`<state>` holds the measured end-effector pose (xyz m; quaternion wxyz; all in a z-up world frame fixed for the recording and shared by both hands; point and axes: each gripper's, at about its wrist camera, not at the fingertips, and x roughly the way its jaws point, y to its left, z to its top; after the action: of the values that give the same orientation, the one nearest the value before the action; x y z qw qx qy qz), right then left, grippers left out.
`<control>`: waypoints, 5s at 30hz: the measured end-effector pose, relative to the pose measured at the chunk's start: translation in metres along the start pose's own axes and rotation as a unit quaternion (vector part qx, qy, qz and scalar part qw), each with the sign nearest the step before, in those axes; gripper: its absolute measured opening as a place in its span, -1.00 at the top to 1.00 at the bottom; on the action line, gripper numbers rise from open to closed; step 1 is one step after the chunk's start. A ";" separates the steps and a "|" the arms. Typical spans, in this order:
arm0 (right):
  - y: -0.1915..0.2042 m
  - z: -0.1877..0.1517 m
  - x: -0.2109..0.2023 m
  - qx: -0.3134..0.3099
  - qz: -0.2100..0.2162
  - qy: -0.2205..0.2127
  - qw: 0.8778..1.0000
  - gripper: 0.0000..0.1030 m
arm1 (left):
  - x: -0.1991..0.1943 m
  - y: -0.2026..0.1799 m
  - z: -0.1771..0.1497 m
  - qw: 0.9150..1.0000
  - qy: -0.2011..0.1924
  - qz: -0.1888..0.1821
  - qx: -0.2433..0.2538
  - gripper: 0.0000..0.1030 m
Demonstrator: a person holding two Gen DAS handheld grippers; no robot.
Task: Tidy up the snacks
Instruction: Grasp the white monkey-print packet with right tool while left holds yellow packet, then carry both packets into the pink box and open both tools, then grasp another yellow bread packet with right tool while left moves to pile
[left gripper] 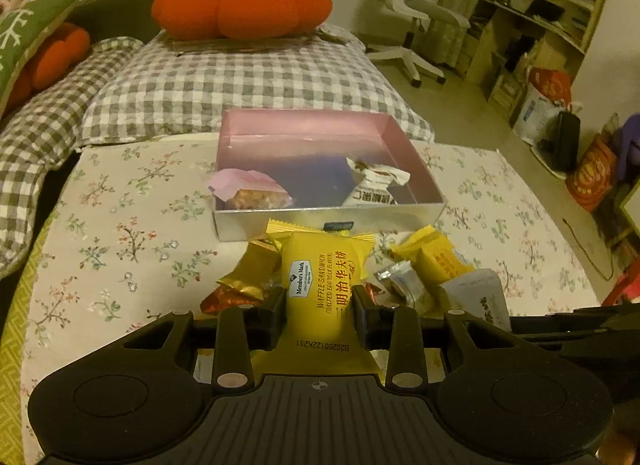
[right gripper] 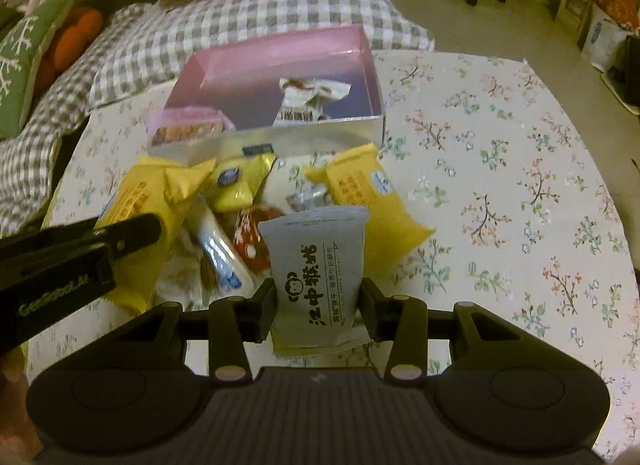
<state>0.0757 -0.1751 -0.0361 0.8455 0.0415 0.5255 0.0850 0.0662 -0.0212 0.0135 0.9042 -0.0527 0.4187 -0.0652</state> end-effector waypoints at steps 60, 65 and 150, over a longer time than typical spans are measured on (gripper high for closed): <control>-0.043 0.125 0.103 0.119 0.076 -0.046 0.989 0.21 | 0.179 0.005 0.096 1.000 -0.010 0.015 0.018 0.43; -0.043 0.126 0.105 0.116 0.068 -0.081 0.988 0.11 | 0.189 0.019 0.104 1.000 -0.019 0.009 -0.009 0.45; -0.002 0.017 0.000 -0.005 0.009 -0.027 1.000 -0.62 | 0.014 0.080 -0.013 0.990 0.072 0.038 -0.112 -0.72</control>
<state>0.0912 -0.1764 -0.0285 0.8587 0.0439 0.5018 0.0939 0.0708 0.0551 -0.0171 0.8618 -0.1328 0.4894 0.0132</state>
